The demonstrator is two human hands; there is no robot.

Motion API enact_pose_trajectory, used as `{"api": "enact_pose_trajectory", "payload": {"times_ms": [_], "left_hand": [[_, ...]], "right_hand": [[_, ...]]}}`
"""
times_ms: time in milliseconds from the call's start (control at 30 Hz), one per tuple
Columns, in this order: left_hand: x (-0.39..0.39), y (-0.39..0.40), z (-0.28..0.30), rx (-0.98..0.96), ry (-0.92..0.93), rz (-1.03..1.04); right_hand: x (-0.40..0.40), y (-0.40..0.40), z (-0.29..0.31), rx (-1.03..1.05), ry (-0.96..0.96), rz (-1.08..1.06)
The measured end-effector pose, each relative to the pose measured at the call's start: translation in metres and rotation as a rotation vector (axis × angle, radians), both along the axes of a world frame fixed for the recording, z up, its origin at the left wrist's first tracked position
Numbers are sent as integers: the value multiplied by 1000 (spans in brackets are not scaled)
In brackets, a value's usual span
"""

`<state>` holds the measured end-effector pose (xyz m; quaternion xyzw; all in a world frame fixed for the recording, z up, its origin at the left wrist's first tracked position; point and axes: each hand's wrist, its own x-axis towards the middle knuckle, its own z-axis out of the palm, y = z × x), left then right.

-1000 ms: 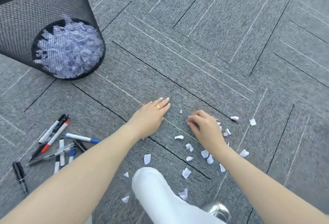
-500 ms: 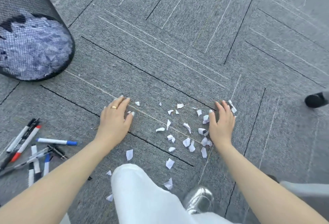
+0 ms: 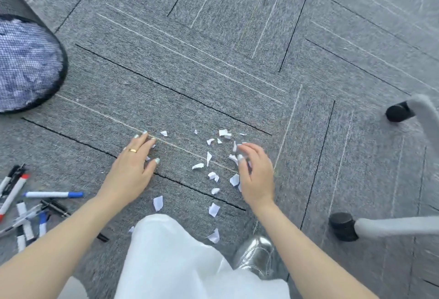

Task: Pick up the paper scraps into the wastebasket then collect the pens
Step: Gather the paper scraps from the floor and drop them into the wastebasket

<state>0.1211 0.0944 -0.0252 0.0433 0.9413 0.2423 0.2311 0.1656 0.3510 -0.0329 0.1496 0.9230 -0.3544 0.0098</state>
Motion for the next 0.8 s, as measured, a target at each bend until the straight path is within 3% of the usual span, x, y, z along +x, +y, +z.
{"api": "enact_pose_trajectory", "payload": {"times_ms": [100, 200, 267, 400, 533, 600, 700, 800], "left_hand": [[-1, -4, -5, 7, 4, -15], [8, -8, -10, -44, 71, -43], [20, -11, -12, -74, 106, -40], [34, -20, -14, -85, 138, 68], [39, -22, -15, -127, 39, 225], [46, -18, -18, -138, -10, 163], [53, -1, -17, -76, -34, -38], [43, 17, -6, 93, 9, -154]], "right_hand": [[6, 22, -1, 124, 58, -147], [13, 39, -11, 166, -134, -248], [22, 23, -13, 145, -195, -146], [35, -12, -8, 16, -83, 205], [-2, -1, -14, 102, -65, 38], [-10, -6, -15, 143, -131, 159], [0, -28, -12, 57, -79, 468], [-11, -32, -10, -13, 53, 434]]}}
